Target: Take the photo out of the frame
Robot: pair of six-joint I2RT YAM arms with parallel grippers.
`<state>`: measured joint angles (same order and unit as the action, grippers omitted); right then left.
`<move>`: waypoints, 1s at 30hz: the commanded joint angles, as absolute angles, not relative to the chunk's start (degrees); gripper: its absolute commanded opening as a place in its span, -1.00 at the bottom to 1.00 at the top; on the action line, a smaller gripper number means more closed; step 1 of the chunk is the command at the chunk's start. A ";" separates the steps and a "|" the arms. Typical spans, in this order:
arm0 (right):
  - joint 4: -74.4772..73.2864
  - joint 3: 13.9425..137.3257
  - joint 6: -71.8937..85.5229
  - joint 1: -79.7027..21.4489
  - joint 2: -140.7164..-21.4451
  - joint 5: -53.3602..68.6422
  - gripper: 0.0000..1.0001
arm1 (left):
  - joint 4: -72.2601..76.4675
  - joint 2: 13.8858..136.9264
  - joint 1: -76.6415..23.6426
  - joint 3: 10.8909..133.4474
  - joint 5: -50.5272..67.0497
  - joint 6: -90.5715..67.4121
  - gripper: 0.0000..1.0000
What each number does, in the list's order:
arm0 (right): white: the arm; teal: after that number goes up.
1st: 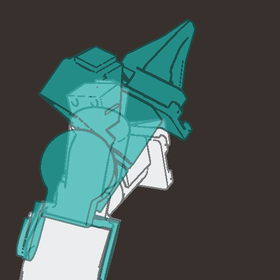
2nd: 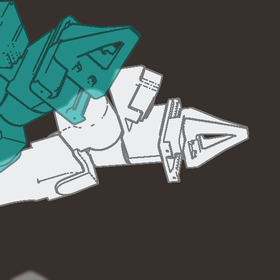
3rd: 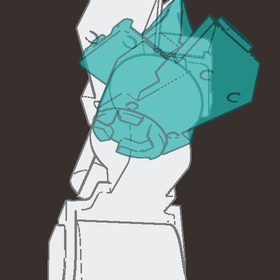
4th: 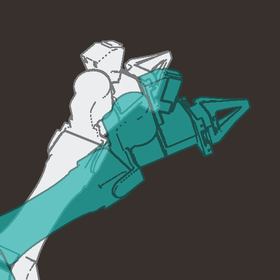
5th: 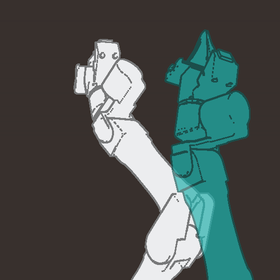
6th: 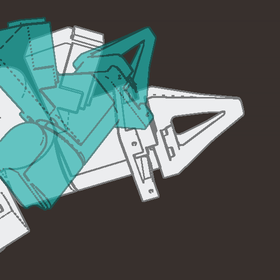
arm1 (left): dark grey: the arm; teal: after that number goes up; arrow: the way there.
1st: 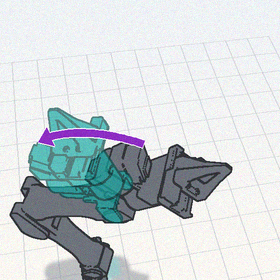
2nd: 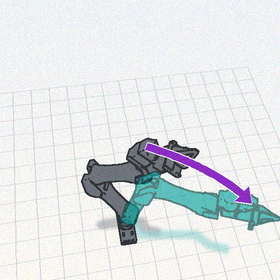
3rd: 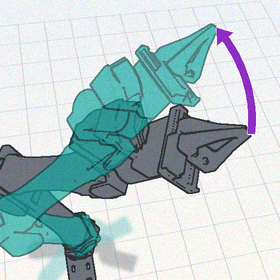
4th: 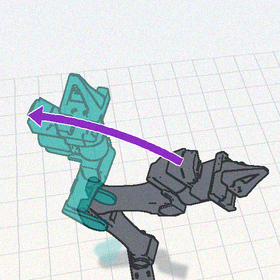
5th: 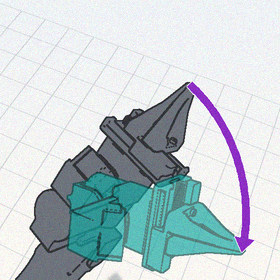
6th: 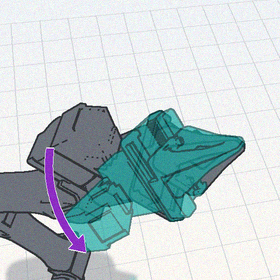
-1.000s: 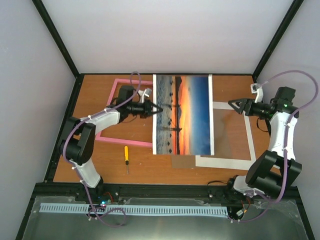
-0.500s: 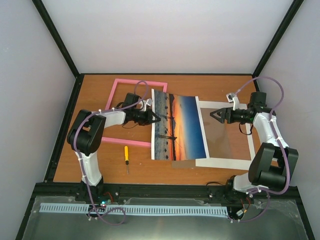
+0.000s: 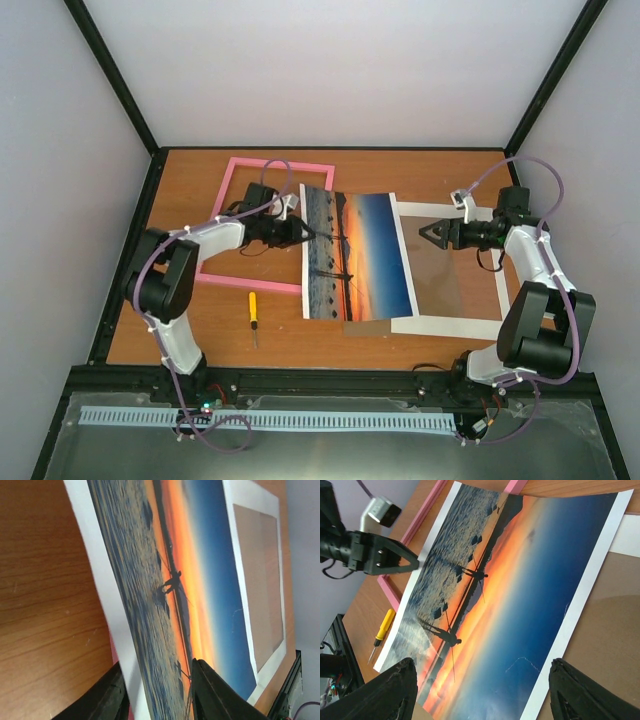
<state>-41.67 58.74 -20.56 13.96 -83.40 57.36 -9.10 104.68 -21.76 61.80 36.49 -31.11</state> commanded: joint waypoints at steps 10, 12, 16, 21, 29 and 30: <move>-40.86 59.78 -21.95 8.54 -83.80 53.83 0.39 | -28.05 89.75 -20.81 68.38 22.78 -21.95 -0.20; -41.00 60.29 -21.93 8.11 -83.54 53.26 0.39 | -30.24 88.41 -20.51 69.10 19.73 -19.99 -0.17; -41.31 62.51 -21.80 8.04 -82.43 50.50 0.39 | -34.21 86.34 -20.10 71.88 10.93 -16.49 -0.10; -40.88 66.54 -21.05 8.08 -79.94 46.19 0.40 | -32.86 81.45 -19.69 74.28 3.42 -14.59 -0.09; -34.81 70.18 -14.20 8.14 -75.38 38.51 0.52 | -19.65 67.94 -19.58 64.16 -15.84 -13.80 0.73; -31.97 67.88 -12.54 8.11 -74.22 38.41 0.56 | -17.57 66.24 -19.67 61.40 -17.73 -14.39 0.89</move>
<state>-39.13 69.65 -18.33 8.32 -78.15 42.85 -25.78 71.75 -20.08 67.83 -5.10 -14.37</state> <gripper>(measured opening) 0.751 0.806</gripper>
